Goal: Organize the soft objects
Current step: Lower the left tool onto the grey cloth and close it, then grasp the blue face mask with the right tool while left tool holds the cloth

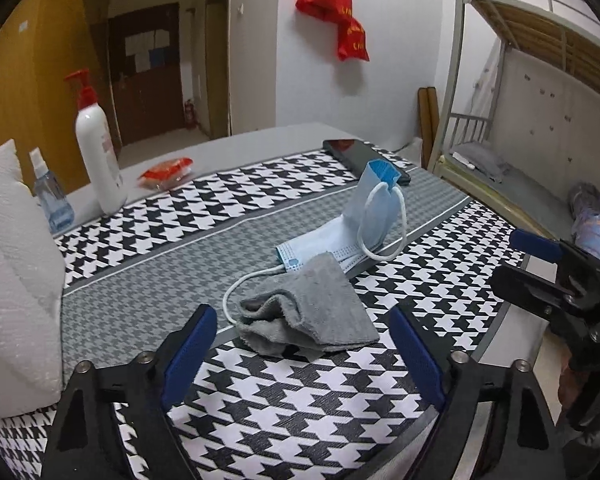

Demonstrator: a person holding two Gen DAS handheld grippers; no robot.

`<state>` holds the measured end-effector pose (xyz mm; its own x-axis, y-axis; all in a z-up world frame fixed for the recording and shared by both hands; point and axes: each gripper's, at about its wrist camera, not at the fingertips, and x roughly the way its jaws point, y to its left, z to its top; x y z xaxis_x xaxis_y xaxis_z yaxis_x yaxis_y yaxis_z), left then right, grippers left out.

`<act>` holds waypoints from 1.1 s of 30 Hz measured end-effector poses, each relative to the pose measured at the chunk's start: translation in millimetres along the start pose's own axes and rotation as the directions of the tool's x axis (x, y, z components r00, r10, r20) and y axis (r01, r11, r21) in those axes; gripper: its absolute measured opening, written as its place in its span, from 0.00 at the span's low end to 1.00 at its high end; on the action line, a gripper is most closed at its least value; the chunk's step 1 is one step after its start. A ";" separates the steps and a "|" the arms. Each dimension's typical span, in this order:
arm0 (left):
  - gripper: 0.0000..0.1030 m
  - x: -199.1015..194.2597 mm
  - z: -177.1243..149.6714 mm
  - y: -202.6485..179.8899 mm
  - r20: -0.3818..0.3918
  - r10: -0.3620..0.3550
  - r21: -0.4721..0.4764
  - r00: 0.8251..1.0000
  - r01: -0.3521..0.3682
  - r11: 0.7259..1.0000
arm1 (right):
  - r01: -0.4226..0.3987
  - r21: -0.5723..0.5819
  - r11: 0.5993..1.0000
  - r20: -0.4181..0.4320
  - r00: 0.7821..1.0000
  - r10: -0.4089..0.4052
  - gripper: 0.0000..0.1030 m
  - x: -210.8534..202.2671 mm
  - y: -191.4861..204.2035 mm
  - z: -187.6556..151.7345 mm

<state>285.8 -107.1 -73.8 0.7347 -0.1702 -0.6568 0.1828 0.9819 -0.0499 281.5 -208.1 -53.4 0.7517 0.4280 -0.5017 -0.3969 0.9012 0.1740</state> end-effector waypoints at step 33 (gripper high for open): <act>0.18 47.4 5.8 -7.9 -0.121 0.069 0.059 0.990 -0.063 0.996 | -0.010 0.026 1.000 -0.031 0.999 0.011 1.00 10.6 -11.4 -3.5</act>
<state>323.0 -123.3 -100.2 0.6613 -0.0904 -0.7446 0.1748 0.9839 0.0358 292.1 -214.1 -63.6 0.7307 0.4356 -0.5257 -0.3905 0.8983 0.2015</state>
